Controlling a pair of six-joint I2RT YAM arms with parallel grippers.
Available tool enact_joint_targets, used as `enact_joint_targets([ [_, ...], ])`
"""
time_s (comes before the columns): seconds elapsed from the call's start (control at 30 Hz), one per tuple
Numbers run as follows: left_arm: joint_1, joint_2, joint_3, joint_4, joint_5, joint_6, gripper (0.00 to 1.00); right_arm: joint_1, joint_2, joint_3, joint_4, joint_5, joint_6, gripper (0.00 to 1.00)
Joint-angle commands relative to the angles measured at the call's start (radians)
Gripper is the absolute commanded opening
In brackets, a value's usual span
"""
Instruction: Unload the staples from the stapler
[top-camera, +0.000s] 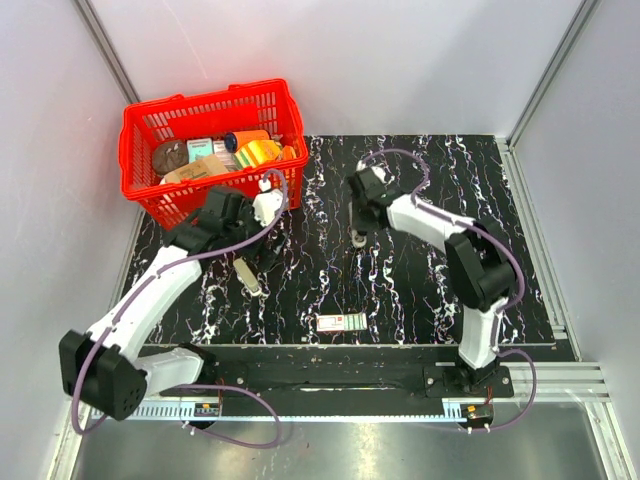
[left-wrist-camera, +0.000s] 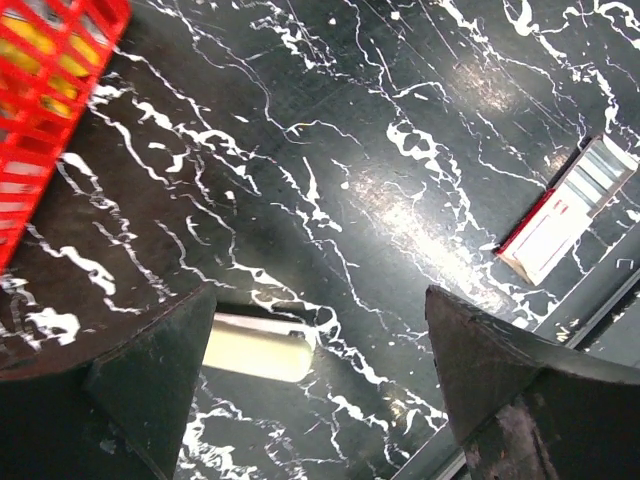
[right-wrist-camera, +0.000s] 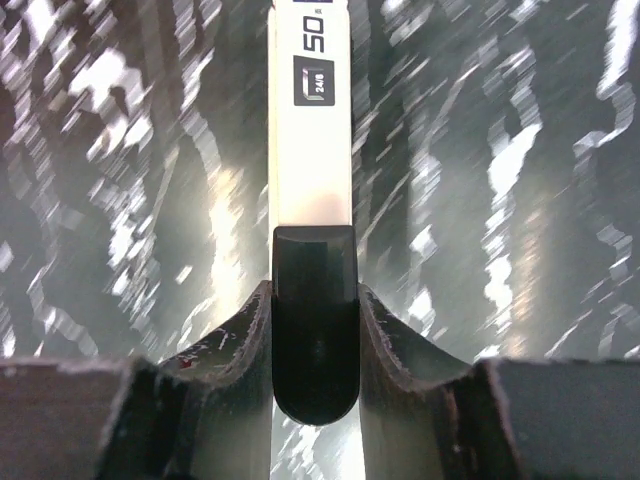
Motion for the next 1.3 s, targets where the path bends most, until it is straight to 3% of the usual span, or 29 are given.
enact_joint_targets([
  [0.0, -0.006, 0.048, 0.023, 0.157, 0.064, -0.113, 0.91, 0.094, -0.225, -0.139, 0.155, 0.027, 0.166, 0.00],
  [0.27, -0.033, 0.115, -0.118, 0.329, 0.383, -0.257, 0.95, 0.176, -0.477, -0.423, 0.353, -0.002, 0.358, 0.00],
  [0.6, -0.184, 0.265, -0.087, 0.435, 0.311, -0.262, 0.92, 0.288, -0.652, -0.547, 0.448, 0.102, 0.529, 0.00],
  [0.87, -0.188, 0.318, -0.092, 0.551, 0.328, -0.284, 0.90, 0.322, -0.729, -0.555, 0.436, 0.106, 0.564, 0.00],
  [1.13, -0.191, 0.350, -0.044, 0.545, 0.337, -0.259, 0.89, 0.355, -0.735, -0.585, 0.448, 0.078, 0.596, 0.00],
  [1.27, -0.190, 0.359, -0.041, 0.535, 0.340, -0.228, 0.83, 0.362, -0.755, -0.593, 0.448, 0.064, 0.598, 0.00],
])
